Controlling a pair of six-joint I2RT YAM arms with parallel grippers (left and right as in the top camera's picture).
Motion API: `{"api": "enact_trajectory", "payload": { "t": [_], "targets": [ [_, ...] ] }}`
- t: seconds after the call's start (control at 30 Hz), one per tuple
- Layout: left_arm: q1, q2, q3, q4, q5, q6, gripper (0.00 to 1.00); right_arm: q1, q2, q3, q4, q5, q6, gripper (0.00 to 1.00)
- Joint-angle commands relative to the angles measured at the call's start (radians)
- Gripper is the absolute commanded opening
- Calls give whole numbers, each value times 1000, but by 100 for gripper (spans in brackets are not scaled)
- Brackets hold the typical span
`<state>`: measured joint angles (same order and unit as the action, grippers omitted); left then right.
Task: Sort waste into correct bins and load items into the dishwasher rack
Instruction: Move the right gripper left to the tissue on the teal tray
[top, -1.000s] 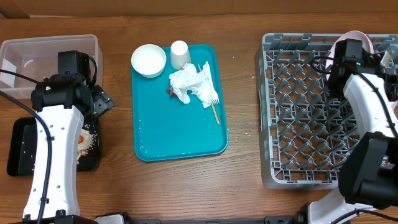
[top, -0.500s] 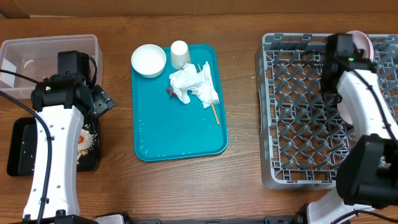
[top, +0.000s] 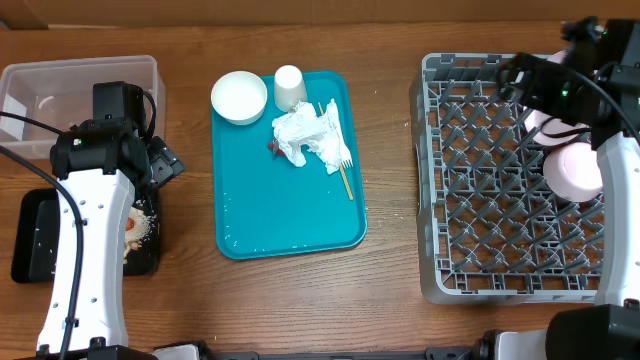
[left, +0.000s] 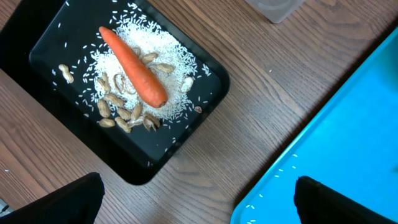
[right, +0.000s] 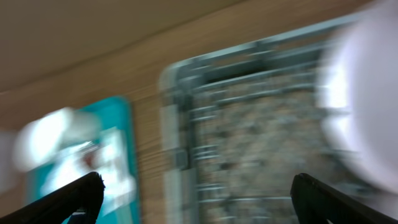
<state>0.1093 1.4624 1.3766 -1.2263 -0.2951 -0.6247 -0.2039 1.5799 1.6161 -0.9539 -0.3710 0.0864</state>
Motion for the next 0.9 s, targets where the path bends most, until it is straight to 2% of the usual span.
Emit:
{"api": "enact_trajectory", "payload": {
  "t": [0.0,0.07,0.17,0.33,0.47,0.87],
  "targets": [
    [2,-3,11,2,1,12,100,35,10,6,22,-440,-3,100],
    [2,-3,11,2,1,12,100,79,16,6,32,-471,-4,100],
    [2,-3,11,2,1,12,100,174,20,6,26,-390,-3,100],
    [2,-3,11,2,1,12,100,373,35,6,24,-85,-1,100],
    [2,-3,11,2,1,12,100,513,71,6,45,126,87,100],
    [2,-3,11,2,1,12,100,710,266,6,132,150,177,100]
  ]
}}
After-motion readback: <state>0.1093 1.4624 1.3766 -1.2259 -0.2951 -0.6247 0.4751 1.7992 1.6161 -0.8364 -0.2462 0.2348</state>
